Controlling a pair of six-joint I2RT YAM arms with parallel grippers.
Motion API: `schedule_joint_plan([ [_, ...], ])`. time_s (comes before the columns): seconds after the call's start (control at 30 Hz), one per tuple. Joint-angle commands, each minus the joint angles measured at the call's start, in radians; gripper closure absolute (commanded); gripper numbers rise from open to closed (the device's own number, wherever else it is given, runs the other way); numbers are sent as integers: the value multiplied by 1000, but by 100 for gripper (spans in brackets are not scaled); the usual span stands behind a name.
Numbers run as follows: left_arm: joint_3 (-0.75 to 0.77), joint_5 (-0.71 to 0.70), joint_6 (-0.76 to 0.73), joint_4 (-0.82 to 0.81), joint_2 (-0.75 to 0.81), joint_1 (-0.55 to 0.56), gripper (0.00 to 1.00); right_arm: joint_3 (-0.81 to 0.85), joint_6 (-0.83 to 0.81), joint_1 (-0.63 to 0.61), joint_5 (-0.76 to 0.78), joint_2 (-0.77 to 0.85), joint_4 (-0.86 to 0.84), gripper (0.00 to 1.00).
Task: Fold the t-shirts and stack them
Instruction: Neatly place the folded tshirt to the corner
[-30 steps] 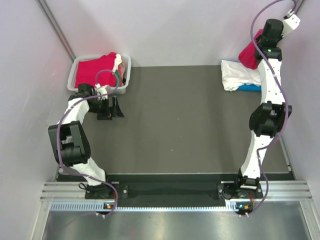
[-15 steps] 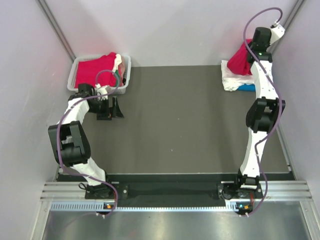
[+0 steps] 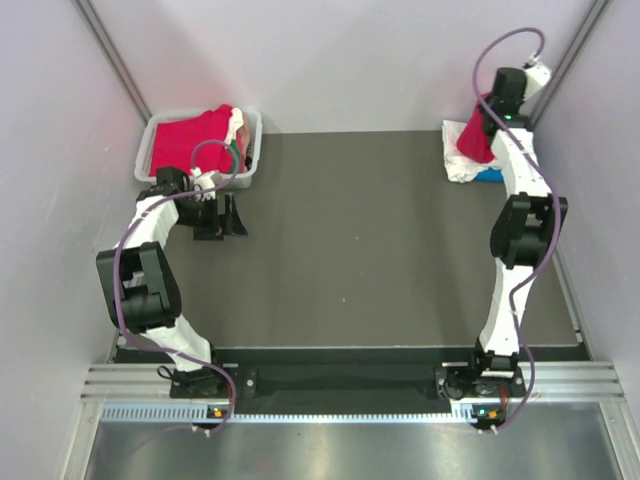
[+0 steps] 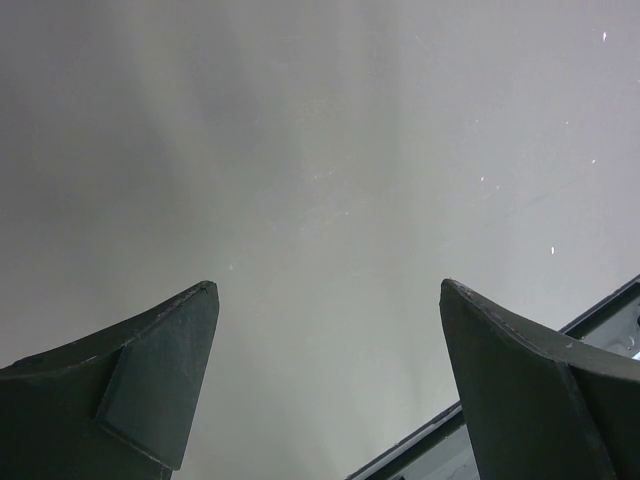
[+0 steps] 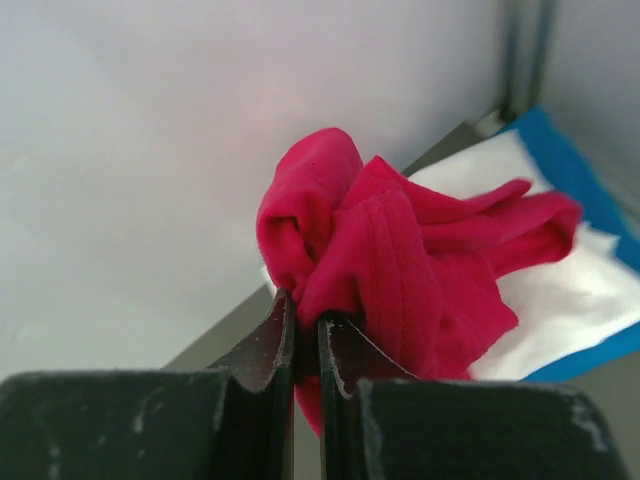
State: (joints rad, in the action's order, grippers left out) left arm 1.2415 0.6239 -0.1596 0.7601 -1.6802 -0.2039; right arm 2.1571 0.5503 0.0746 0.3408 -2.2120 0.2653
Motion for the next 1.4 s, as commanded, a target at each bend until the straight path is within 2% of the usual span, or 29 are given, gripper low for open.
schedule_joint_plan([
  [0.0,13,20,-20,4,39,-8,4,65,-13,-140,-60,-21,-60,100],
  [0.1,19,22,-23,13,51,-8,4,180,-9,-147,-56,-70,-17,100],
  [0.23,6,17,-27,18,69,-8,4,241,14,-98,-31,-63,-8,100],
  [0.37,-13,16,-35,19,74,-9,4,236,-32,-26,-20,-19,-9,100],
  [0.63,12,39,-20,24,77,-8,4,179,-67,24,-34,57,-17,100],
  [0.97,15,39,-26,33,85,-9,4,190,-30,34,-89,28,-3,100],
  [1.13,13,30,-31,36,79,-9,4,279,-6,25,-89,-34,3,100],
  [1.37,24,13,-43,42,73,-9,3,259,-18,94,-86,-5,-1,100],
])
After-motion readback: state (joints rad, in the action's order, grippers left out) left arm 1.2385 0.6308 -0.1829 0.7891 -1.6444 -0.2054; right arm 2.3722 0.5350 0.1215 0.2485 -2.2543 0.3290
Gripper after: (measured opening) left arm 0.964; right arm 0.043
